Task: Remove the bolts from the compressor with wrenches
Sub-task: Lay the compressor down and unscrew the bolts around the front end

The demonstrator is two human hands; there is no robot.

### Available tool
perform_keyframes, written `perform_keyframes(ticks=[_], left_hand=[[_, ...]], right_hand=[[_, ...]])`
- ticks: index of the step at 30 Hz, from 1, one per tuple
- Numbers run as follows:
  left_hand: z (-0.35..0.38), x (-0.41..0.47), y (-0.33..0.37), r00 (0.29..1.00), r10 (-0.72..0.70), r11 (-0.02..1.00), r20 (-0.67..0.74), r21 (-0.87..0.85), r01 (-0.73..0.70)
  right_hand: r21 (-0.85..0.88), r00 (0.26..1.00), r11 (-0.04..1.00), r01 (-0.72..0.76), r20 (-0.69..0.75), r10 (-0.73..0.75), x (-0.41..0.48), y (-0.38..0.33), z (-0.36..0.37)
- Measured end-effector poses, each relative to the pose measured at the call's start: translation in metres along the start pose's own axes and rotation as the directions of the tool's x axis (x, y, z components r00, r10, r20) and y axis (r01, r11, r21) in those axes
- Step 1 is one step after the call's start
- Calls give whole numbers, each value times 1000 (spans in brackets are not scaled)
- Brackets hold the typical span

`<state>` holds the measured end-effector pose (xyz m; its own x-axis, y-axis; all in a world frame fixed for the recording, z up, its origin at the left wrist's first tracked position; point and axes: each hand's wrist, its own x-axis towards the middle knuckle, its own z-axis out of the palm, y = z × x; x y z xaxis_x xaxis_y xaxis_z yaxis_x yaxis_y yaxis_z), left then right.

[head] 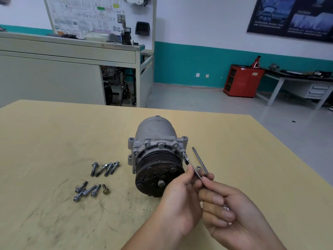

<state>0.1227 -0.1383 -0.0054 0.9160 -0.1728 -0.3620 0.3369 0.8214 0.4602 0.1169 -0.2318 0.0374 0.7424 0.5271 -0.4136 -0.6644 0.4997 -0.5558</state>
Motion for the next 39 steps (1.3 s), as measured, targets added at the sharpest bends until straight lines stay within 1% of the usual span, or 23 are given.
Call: perform_keyframes(ticks=[2, 4, 7, 9, 11, 13, 16, 17, 18, 19, 20, 23, 25, 27, 29, 32, 36, 37, 39], left_hand=[[0, 1, -2, 1000, 27, 997, -15, 79, -26], [0, 0, -3, 998, 52, 992, -37, 115, -47], [-2, -2, -3, 996, 55, 996, -66, 71, -50], [-4, -5, -2, 998, 28, 1000, -52, 16, -27], [-5, -7, -1, 999, 18, 1000, -32, -16, -18], [-7, -7, -1, 1000, 12, 1000, -24, -24, -12], [-9, -7, -2, 1000, 20, 999, -10, -40, -21], [-10, -7, -3, 1000, 23, 999, -3, -37, -24], [-10, -7, -4, 1000, 27, 999, 1, -27, -27], [-10, -7, -5, 999, 34, 999, -1, -19, -34], [-10, -7, -5, 999, 41, 999, -2, -13, -41], [-11, -5, -5, 999, 40, 999, 6, -15, -40], [-13, -5, -3, 999, 18, 999, 27, -49, -17], [-14, -5, 0, 998, -17, 999, 55, -38, 19], [-14, -4, 0, 997, -38, 999, 62, -10, 39], [-13, -1, -4, 999, 1, 998, 32, 55, -3], [-12, 2, -9, 995, 91, 976, -43, 201, -81], [-12, 3, -9, 992, 110, 969, -58, 227, -94], [-11, 2, -11, 989, 137, 960, -58, 252, -119]], right_hand=[[-31, 1000, 999, 27, -13, -27, 0, 1, -1], [-97, 998, 994, 54, -27, -56, 2, 3, -2], [-292, 993, 951, 97, -32, -112, 8, 9, -9], [-416, 987, 899, 135, -20, -157, 11, 13, -12], [-500, 981, 851, 161, -11, -192, 14, 16, -12], [-596, 970, 780, 192, -8, -244, 18, 20, -14], [-773, 940, 588, 236, 28, -341, 24, 25, -22], [-800, 933, 548, 245, 41, -357, 25, 26, -24], [-811, 932, 530, 248, 50, -359, 24, 26, -24], [-808, 935, 535, 247, 55, -349, 24, 25, -25], [-791, 943, 562, 241, 55, -328, 22, 24, -25], [-676, 975, 713, 188, 39, -220, 21, 20, -27], [-574, 987, 806, 145, 28, -158, 20, 19, -28], [-503, 992, 856, 119, 22, -125, 19, 19, -28], [-455, 995, 885, 94, 1, -105, 20, 19, -29], [-426, 994, 902, 73, -38, -99, 20, 17, -31], [-472, 989, 875, 108, -36, -142, 19, 11, -32], [-502, 986, 856, 124, -32, -162, 19, 9, -33], [-611, 974, 773, 169, -15, -225, 18, 4, -35]])
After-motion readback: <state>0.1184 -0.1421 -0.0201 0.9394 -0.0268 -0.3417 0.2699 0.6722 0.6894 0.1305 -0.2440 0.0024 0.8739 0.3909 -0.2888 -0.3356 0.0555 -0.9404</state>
